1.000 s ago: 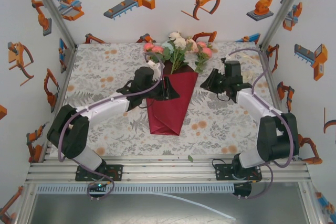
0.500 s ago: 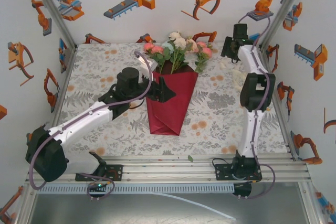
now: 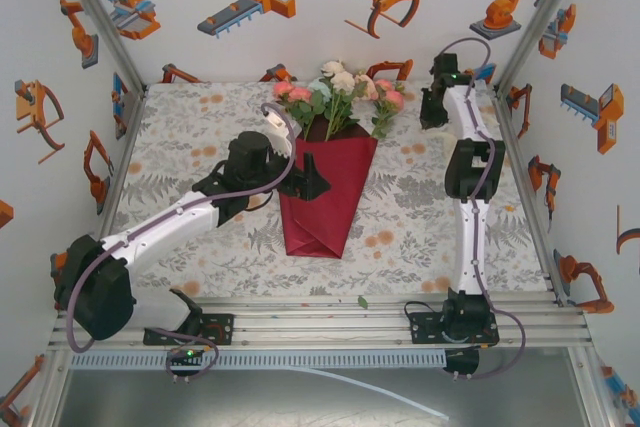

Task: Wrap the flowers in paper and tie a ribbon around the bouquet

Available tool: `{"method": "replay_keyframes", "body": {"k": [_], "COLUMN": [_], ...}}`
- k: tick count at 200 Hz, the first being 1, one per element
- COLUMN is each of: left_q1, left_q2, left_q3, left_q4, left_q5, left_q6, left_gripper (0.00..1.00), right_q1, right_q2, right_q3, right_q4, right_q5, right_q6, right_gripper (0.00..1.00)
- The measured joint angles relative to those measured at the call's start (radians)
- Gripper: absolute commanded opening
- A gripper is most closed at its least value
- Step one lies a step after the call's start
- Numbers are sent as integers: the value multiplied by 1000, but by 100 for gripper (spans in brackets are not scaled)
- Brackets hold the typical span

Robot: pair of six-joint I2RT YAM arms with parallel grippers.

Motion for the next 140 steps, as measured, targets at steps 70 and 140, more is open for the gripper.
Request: {"method": "replay_keyframes", "body": {"k": [70, 140], "left_q1": [26, 119], "left_q2": [-29, -340], "left_q3": [-2, -14], "left_q4": [-8, -190], "left_q5": [-39, -354], "left_q6": [-12, -101], "left_gripper": [79, 81], "right_q1": [58, 723], "right_q2": [-500, -925], "right_q3": [-340, -772], "right_q4": [58, 501], "right_q5": [-96, -346], "right_q6": [50, 367], "right_gripper": [0, 22]}}
